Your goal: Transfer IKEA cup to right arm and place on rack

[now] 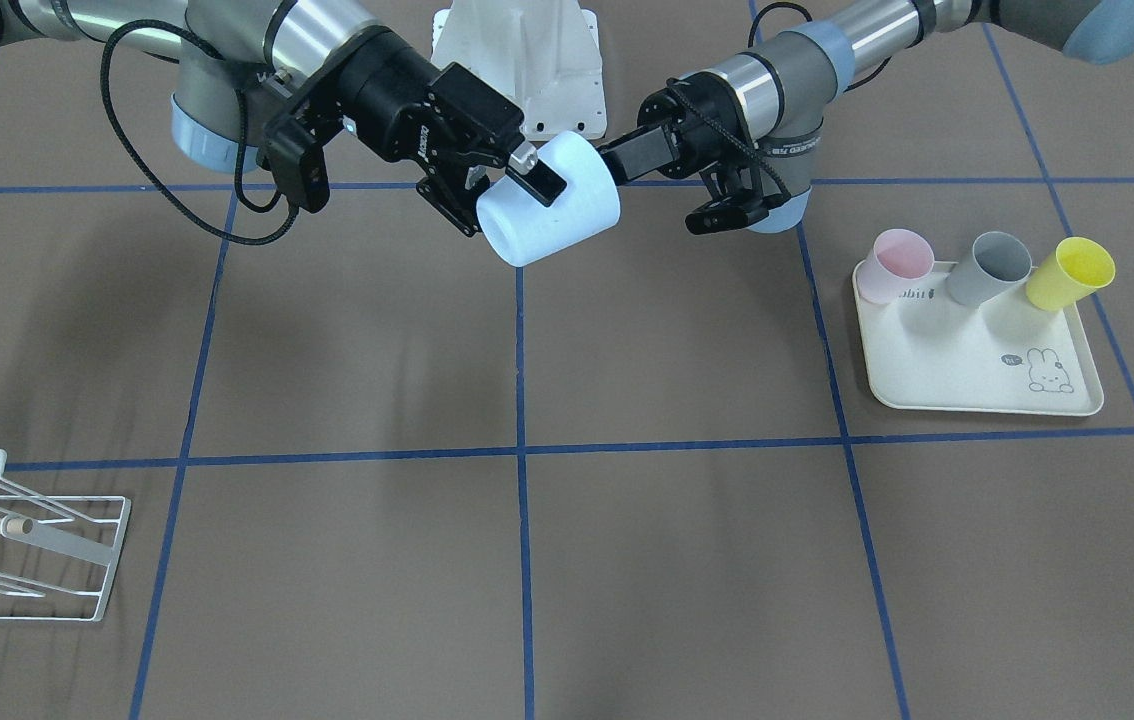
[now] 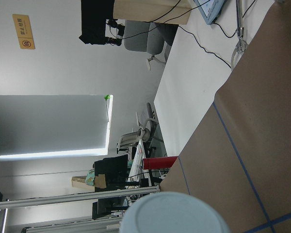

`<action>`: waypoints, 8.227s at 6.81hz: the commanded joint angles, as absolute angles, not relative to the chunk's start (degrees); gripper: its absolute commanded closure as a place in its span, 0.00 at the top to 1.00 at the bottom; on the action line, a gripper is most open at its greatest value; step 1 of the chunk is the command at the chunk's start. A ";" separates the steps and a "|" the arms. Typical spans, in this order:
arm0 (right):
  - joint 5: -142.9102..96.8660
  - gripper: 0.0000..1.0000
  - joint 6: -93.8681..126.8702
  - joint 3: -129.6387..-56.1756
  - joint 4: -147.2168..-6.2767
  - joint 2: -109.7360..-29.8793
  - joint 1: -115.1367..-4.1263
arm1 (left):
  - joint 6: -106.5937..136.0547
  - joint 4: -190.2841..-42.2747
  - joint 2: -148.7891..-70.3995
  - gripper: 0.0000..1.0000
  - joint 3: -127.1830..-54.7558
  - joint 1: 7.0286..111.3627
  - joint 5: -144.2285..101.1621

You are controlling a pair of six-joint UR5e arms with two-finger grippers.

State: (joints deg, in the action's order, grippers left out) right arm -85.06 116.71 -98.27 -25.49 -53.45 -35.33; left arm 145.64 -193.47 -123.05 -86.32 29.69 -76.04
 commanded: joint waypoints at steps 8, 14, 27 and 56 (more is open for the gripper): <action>-80.78 0.00 111.01 -98.35 -25.39 -56.07 -40.93 | 140.02 -193.01 -122.70 1.00 -87.19 30.14 -76.99; -60.00 0.00 84.93 -106.34 -60.56 -61.69 -44.21 | 121.44 -169.90 -122.43 1.00 -96.47 34.09 -81.20; -49.74 0.00 54.33 -96.59 -29.19 -91.50 -43.95 | 106.88 -144.76 -117.42 1.00 -108.11 37.27 -87.71; -96.42 1.00 56.67 -109.51 -31.99 -94.67 -60.09 | 83.64 -127.20 -103.75 1.00 -123.55 41.47 -97.71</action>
